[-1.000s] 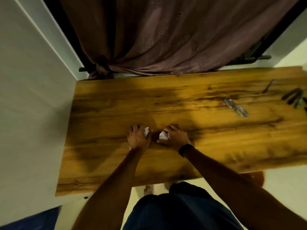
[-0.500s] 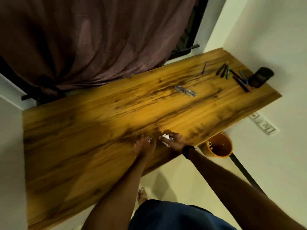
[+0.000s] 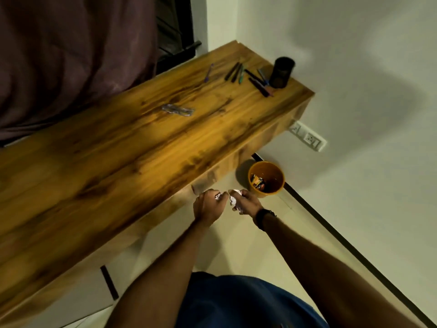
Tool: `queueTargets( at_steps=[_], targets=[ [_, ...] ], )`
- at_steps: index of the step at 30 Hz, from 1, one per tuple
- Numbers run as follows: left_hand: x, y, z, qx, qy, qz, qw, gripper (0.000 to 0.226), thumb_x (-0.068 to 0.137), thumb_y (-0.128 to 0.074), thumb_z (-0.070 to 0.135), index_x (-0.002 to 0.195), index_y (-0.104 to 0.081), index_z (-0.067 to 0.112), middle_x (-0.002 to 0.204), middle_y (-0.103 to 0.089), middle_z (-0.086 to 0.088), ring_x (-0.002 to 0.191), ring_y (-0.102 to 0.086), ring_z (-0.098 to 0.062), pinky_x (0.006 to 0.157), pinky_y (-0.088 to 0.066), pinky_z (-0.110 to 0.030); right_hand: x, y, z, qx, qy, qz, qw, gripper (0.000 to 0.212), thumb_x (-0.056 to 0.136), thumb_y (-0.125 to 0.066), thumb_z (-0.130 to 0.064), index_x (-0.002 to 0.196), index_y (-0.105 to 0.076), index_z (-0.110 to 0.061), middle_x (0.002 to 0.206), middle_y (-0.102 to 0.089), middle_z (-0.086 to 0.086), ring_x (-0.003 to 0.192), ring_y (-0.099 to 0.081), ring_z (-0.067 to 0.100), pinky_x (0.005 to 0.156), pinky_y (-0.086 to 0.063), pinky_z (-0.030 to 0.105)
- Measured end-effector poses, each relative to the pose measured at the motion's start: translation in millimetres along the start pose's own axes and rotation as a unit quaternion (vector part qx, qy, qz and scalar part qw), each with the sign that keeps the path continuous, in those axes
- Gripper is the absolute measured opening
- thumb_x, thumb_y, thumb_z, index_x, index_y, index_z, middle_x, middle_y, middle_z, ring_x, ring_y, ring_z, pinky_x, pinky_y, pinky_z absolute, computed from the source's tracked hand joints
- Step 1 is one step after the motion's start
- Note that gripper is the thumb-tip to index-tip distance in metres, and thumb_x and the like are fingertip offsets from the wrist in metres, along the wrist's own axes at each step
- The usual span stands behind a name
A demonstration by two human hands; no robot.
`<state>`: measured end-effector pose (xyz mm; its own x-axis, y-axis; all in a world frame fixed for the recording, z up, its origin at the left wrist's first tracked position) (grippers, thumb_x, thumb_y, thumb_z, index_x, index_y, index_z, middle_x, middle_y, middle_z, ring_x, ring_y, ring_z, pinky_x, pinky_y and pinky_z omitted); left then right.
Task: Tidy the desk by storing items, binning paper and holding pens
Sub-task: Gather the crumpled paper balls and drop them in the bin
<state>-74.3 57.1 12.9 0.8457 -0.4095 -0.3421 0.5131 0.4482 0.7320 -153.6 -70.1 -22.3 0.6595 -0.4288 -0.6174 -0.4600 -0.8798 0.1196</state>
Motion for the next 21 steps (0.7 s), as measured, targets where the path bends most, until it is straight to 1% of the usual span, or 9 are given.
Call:
queueTargets(
  at_steps=[2,4,6,9,13,14,16,18,21],
  targets=[
    [-5.2,-30.3,25.0,-0.055,0.027,-0.027,0.998,0.056,0.082,-0.047,0.064,0.079,-0.069,0.013,0.086,-0.073,-0.006,0.084,-0.065,-0.030,0.074,-0.050,-0.036,1.2,30.4,12.0,0.033,-0.022,-0.004,0.999,0.040,0.080,-0.065,-0.057,0.086,-0.061,-0.019,0.075,-0.064,0.006,0.067,-0.065,0.018,0.054,-0.045,0.022],
    [-5.2,-56.6,45.6,-0.102,0.065,-0.060,0.991,0.063,0.079,-0.047,0.071,0.082,-0.073,0.015,0.084,-0.074,-0.003,0.083,-0.067,-0.025,0.078,-0.054,-0.036,4.3,55.4,20.3,0.056,-0.036,0.001,0.998,0.038,0.087,-0.060,-0.054,0.091,-0.061,-0.016,0.079,-0.064,0.010,0.072,-0.066,0.019,0.058,-0.051,0.025],
    [0.9,-76.1,68.0,-0.159,0.120,-0.091,0.976,0.064,0.078,-0.052,0.073,0.088,-0.076,0.015,0.088,-0.075,-0.004,0.086,-0.067,-0.024,0.083,-0.055,-0.036,10.6,75.9,21.8,0.086,-0.043,0.001,0.995,0.035,0.092,-0.056,-0.050,0.094,-0.059,-0.015,0.083,-0.062,0.014,0.077,-0.061,0.023,0.061,-0.053,0.028],
    [25.0,-103.4,97.0,-0.220,0.203,-0.100,0.949,0.070,0.071,-0.054,0.075,0.094,-0.075,0.013,0.096,-0.074,-0.008,0.092,-0.067,-0.028,0.087,-0.056,-0.040,24.2,103.6,20.9,0.131,-0.056,0.013,0.990,0.032,0.093,-0.054,-0.052,0.099,-0.055,-0.020,0.086,-0.059,0.010,0.079,-0.055,0.022,0.066,-0.053,0.031],
    [55.6,-142.5,132.7,-0.306,0.261,-0.126,0.907,0.053,0.081,-0.062,0.061,0.096,-0.071,0.011,0.095,-0.072,-0.009,0.083,-0.066,-0.025,0.067,-0.054,-0.030,44.0,139.6,16.7,0.218,-0.060,0.060,0.972,0.025,0.094,-0.058,-0.042,0.106,-0.050,-0.022,0.092,-0.058,0.012,0.075,-0.053,0.021,0.068,-0.048,0.033],
    [65.1,-154.9,141.1,-0.333,0.274,-0.137,0.892,0.051,0.080,-0.066,0.058,0.095,-0.071,0.009,0.094,-0.073,-0.010,0.082,-0.068,-0.025,0.069,-0.057,-0.031,50.3,150.4,16.6,0.242,-0.057,0.076,0.966,0.024,0.094,-0.060,-0.036,0.110,-0.049,-0.021,0.097,-0.061,0.014,0.078,-0.057,0.023,0.070,-0.050,0.034],
    [82.2,-180.5,157.1,-0.370,0.302,-0.158,0.864,0.051,0.078,-0.072,0.052,0.098,-0.070,0.005,0.100,-0.073,-0.015,0.088,-0.070,-0.030,0.083,-0.059,-0.041,62.3,172.1,13.5,0.251,-0.060,0.094,0.962,0.028,0.096,-0.059,-0.026,0.119,-0.046,-0.018,0.107,-0.063,0.015,0.086,-0.063,0.027,0.072,-0.054,0.037],
    [94.9,-204.8,170.2,-0.389,0.318,-0.173,0.847,0.049,0.081,-0.070,0.050,0.101,-0.067,0.005,0.107,-0.070,-0.017,0.094,-0.068,-0.033,0.090,-0.056,-0.043,75.7,191.6,10.1,0.233,-0.081,0.097,0.964,0.024,0.096,-0.058,-0.027,0.116,-0.045,-0.020,0.111,-0.062,0.017,0.093,-0.062,0.030,0.071,-0.054,0.038],
    [113.1,-223.3,198.3,-0.426,0.328,-0.199,0.819,0.046,0.091,-0.060,0.045,0.111,-0.064,0.004,0.114,-0.067,-0.017,0.093,-0.064,-0.030,0.081,-0.054,-0.037,106.5,217.5,10.9,0.193,-0.107,0.094,0.971,0.011,0.098,-0.055,-0.026,0.105,-0.048,-0.027,0.108,-0.060,0.014,0.094,-0.061,0.030,0.065,-0.052,0.033]
  ],
)
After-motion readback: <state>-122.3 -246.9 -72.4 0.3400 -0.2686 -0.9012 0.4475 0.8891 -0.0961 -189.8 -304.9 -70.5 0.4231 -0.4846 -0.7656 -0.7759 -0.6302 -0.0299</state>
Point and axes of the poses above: each hand's wrist, its own x-axis towards the middle knuckle, its own y-axis out of the back of the hand, z = x × y, the point moved 2 cm from there along x, towards the middle knuckle
